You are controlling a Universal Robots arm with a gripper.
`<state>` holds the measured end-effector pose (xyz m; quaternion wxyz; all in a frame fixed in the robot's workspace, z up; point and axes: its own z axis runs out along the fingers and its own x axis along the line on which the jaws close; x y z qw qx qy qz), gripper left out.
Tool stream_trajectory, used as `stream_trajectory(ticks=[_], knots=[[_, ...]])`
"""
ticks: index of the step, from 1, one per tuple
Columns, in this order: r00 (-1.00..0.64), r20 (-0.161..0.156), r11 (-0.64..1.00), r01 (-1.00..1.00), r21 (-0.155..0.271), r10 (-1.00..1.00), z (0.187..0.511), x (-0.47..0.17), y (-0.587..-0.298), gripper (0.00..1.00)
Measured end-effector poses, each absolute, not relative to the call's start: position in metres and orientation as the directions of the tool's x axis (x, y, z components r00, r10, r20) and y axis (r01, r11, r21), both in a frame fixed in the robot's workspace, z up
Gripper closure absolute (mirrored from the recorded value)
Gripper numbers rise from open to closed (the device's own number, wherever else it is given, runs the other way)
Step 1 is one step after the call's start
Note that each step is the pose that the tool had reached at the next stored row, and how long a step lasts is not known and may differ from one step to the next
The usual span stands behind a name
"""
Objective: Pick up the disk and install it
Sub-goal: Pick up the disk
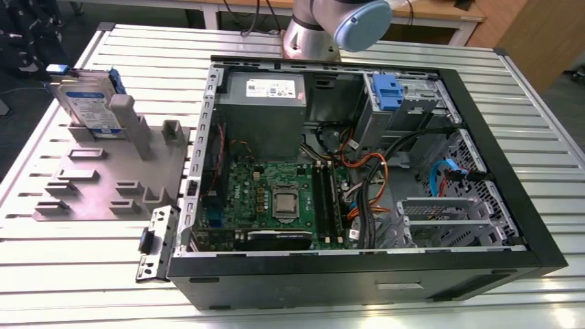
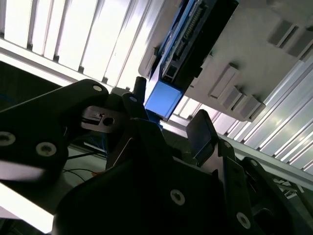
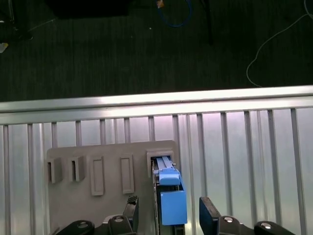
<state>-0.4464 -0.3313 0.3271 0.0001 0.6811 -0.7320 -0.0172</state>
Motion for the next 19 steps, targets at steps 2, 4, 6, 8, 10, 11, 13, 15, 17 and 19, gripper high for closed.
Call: stream_trajectory(ticks=[2, 4, 6, 8, 10, 11, 13, 15, 17, 19], knots=[[-0.072, -0.024, 0.072, -0.997, 0.023, -0.997, 0.324, -0.447, -0.331, 0.4], [-0.072, -0.025, 0.072, -0.997, 0.018, -0.997, 0.322, -0.447, -0.331, 0.4], [-0.072, -0.026, 0.071, -0.997, 0.014, -0.997, 0.319, -0.448, -0.331, 0.4], [-0.068, -0.027, 0.068, -0.998, 0.012, -0.997, 0.317, -0.449, -0.331, 0.4], [-0.064, -0.027, 0.063, -0.998, 0.011, -0.998, 0.315, -0.45, -0.331, 0.4], [-0.059, -0.028, 0.059, -0.998, 0.011, -0.998, 0.314, -0.451, -0.331, 0.4], [-0.04, -0.028, 0.04, -0.999, 0.011, -0.999, 0.312, -0.451, -0.331, 0.4], [-0.027, -0.028, 0.027, -1.0, 0.012, -0.999, 0.31, -0.451, -0.331, 0.4], [-0.026, -0.03, 0.026, -1.0, 0.012, -0.999, 0.309, -0.451, -0.331, 0.4], [-0.026, -0.033, 0.025, -1.0, 0.012, -0.999, 0.307, -0.451, -0.331, 0.4]])
